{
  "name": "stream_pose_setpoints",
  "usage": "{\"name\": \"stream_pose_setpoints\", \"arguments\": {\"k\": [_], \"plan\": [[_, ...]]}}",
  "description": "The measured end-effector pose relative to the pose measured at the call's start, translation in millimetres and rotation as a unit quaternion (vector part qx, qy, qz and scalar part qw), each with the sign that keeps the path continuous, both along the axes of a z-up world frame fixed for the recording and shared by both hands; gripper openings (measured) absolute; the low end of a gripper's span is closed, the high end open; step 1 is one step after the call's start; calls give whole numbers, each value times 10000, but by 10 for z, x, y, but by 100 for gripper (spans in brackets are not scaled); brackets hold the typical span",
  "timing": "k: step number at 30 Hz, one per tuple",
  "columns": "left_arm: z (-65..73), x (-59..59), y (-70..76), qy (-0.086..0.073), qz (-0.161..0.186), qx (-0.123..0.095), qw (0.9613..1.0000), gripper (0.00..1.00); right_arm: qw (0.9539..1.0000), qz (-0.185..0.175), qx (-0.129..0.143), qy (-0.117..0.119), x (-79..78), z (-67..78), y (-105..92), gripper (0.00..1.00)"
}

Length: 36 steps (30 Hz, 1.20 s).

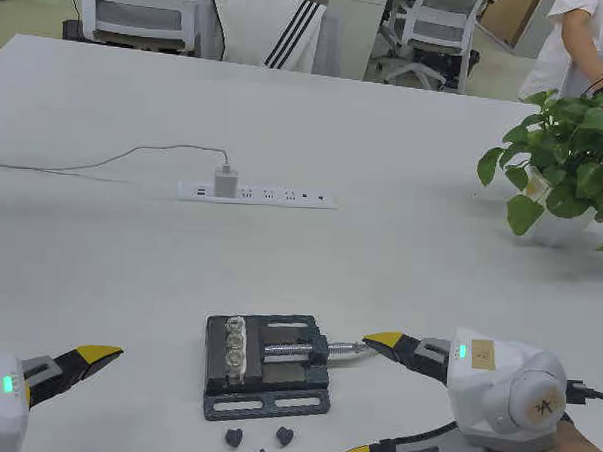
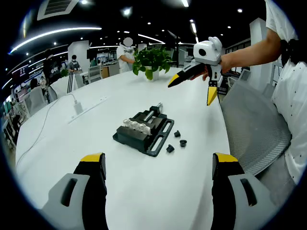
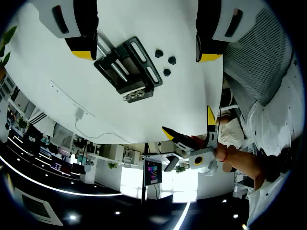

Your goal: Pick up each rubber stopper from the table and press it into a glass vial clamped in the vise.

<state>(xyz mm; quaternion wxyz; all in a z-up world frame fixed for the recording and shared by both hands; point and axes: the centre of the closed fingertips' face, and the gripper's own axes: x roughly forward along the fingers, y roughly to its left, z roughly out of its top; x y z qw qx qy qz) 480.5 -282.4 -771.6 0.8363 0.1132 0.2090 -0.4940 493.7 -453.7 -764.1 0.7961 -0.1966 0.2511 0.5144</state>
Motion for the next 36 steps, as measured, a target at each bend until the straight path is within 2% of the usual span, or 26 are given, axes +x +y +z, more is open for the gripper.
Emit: {"name": "stream_pose_setpoints", "arguments": {"k": [13,36], "plan": [[-44,-25,-5,36,-53,58,10000,91,10000,16,10,35,-10,-8,19,83],[-40,-38,-43,55,-174,121,9998,87,10000,-18,6,41,-21,1,2,82]]}}
